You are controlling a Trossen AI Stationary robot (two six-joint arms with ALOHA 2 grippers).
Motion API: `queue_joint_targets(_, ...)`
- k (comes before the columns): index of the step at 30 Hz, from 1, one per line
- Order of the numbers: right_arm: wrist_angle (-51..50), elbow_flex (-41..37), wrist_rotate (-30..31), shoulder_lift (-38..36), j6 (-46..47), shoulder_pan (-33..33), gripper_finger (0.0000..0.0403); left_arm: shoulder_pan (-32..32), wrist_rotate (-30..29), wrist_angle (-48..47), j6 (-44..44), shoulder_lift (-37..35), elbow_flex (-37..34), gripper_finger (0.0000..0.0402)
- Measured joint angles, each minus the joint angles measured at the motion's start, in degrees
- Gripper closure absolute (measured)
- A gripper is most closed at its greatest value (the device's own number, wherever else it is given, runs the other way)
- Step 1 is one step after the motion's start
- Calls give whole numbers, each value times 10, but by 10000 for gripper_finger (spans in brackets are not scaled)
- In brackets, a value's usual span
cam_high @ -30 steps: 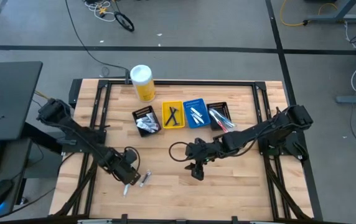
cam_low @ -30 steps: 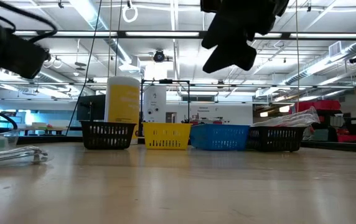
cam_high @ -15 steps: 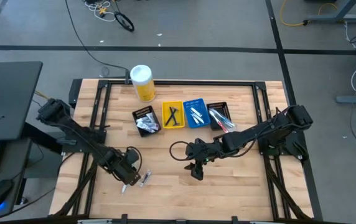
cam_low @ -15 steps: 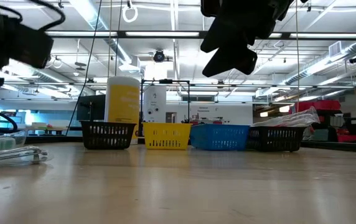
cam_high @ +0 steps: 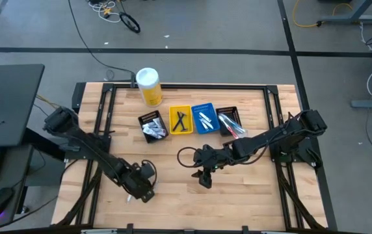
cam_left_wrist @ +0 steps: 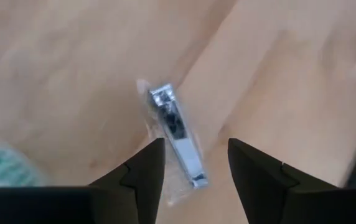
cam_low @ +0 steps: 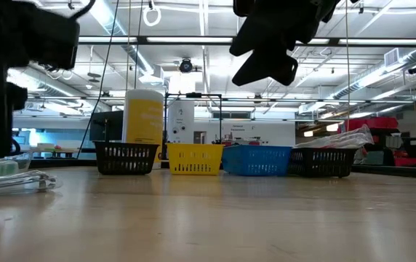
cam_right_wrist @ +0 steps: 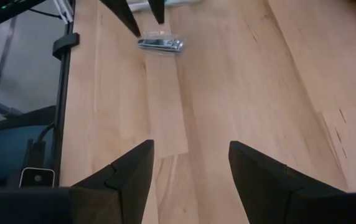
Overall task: Pick & Place Travel size toiletries
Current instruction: Put the silver nail cutter into the blue basket
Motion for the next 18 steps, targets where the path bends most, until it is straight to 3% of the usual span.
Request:
queue_joint_targets(5, 8, 0, 0, 0, 0, 3, 185, 3, 6, 2, 15, 61, 0, 212)
queue_joint_targets(11, 20, 0, 24, 0, 0, 3, 185, 4, -12, 6, 77, 85, 2, 218)
queue_joint_targets(18, 64, 0, 116, 7, 0, 3, 185, 9, -23, -5, 89, 87, 2, 287)
